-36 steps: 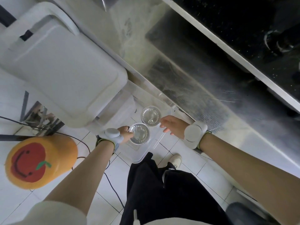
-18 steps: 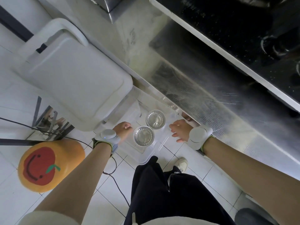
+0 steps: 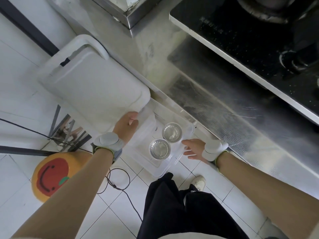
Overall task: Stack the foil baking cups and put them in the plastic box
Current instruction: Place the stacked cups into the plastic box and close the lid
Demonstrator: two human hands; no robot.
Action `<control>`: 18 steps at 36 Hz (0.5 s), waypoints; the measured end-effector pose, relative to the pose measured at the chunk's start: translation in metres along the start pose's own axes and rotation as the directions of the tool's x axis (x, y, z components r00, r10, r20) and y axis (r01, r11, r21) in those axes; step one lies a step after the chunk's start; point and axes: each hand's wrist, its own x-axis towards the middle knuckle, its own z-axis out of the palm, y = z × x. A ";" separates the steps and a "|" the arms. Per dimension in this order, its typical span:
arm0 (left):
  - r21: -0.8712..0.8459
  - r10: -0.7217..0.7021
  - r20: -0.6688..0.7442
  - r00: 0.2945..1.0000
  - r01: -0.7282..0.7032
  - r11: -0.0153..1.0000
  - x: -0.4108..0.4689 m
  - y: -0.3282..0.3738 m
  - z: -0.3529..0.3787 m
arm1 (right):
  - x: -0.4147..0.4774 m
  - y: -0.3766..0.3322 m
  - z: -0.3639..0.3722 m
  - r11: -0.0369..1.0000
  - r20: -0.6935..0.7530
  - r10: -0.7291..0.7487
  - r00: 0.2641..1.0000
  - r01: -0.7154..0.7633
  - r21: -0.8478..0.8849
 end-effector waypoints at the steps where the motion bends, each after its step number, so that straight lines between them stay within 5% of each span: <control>1: -0.006 0.010 -0.014 1.000 -0.010 1.000 0.000 0.002 -0.002 | 0.001 0.000 0.000 1.000 -0.003 0.009 1.000 -0.009 0.008; 5: 0.130 0.095 -0.012 0.995 -0.092 0.987 0.003 0.004 -0.009 | 0.004 0.001 0.000 1.000 0.000 -0.005 1.000 0.005 0.013; 18: 0.269 0.048 0.124 0.991 -0.081 0.960 0.013 -0.004 -0.016 | 0.008 -0.002 0.001 0.995 0.051 -0.043 0.998 0.038 0.095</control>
